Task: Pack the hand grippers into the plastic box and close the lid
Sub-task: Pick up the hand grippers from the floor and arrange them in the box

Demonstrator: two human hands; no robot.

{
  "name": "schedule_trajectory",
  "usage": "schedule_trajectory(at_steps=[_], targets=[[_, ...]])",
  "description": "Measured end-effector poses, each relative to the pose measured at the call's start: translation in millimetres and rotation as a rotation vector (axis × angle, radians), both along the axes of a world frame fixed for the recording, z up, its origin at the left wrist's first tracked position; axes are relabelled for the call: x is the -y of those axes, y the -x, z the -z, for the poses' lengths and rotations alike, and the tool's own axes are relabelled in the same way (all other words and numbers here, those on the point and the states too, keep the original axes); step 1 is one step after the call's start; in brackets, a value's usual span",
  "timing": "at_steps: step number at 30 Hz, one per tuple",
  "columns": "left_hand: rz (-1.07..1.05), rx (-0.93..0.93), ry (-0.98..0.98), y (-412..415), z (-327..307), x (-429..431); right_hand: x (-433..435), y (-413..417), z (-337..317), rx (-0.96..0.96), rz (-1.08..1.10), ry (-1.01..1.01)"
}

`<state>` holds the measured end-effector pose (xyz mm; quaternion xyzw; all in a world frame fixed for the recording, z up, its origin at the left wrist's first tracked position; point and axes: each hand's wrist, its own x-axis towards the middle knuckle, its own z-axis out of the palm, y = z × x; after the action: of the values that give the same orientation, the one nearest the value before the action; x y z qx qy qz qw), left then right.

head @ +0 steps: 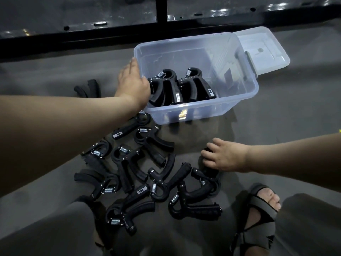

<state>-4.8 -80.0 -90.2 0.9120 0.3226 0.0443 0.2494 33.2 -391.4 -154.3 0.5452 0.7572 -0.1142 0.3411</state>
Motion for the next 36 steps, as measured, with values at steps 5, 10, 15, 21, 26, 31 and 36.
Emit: schedule_trajectory(at_steps=[5, 10, 15, 21, 26, 31, 36], targets=[[-0.018, 0.025, -0.031, 0, 2, -2, -11, -7, -28, -0.174, 0.237, 0.121], [-0.025, 0.043, -0.064, 1, 2, -2, -20, -14, -50, -0.177, 0.444, 0.113], [-0.033, 0.047, -0.048, 2, -1, -4, -23, -46, -58, -0.652, 1.171, 0.104], [0.016, 0.059, -0.040, 5, 0, -6, -20, -33, -34, -0.986, 1.877, 0.140], [-0.005, 0.067, -0.043, 5, 2, 0, -18, -18, -26, -0.439, 1.369, 0.069], [0.003, 0.063, -0.052, 4, 3, 1, -28, 6, -41, -0.338, 1.144, 0.154], [0.012, 0.054, -0.062, 4, 5, -2, -66, -3, -101, -0.573, 1.078, 0.152]])
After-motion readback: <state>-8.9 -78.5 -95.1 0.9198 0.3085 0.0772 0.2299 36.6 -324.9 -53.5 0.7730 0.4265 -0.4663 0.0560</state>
